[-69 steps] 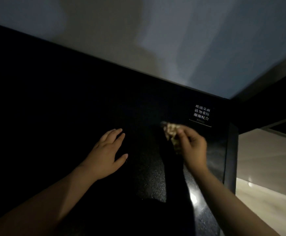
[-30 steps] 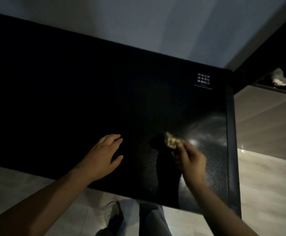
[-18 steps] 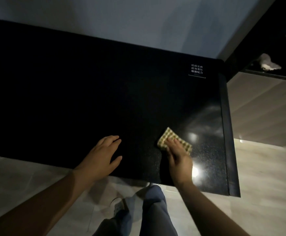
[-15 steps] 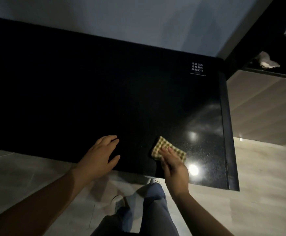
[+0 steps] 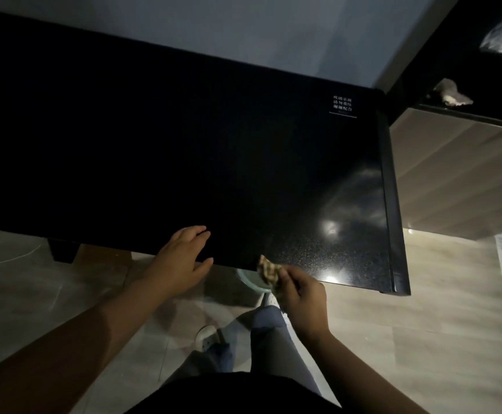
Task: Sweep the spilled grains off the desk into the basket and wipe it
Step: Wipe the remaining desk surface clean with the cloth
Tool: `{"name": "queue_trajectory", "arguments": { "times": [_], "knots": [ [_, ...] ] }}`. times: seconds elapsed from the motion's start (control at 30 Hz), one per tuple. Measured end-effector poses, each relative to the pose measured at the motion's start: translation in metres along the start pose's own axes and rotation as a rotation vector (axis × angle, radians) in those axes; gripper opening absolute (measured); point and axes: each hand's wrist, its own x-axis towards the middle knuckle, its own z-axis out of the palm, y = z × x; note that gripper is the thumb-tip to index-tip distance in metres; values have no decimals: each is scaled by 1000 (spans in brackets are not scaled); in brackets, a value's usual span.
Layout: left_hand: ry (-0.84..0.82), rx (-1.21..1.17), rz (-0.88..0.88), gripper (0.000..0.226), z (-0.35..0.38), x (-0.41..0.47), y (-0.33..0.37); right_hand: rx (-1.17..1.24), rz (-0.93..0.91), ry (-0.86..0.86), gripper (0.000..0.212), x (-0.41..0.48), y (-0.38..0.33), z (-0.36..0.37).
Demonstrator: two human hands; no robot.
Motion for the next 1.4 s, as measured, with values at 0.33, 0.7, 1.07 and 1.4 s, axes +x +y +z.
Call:
{"name": "queue_trajectory", "arguments": {
  "times": [0.33,0.7,1.07,1.4],
  "knots": [
    [10,-72,-4,62,-28,32,7,204,79,227,17,101,-64,-45],
    [60,-78,-22,62,-100,105,40,200,18,234,19,220,-95,-93],
    [-37,-76,-37,63,-131,200,20,119,-10,250,21,351,-109,-83],
    [-104,-52,-1,65,-153,312,-13,-156,-77,374,21,485,-105,-37]
  ]
}}
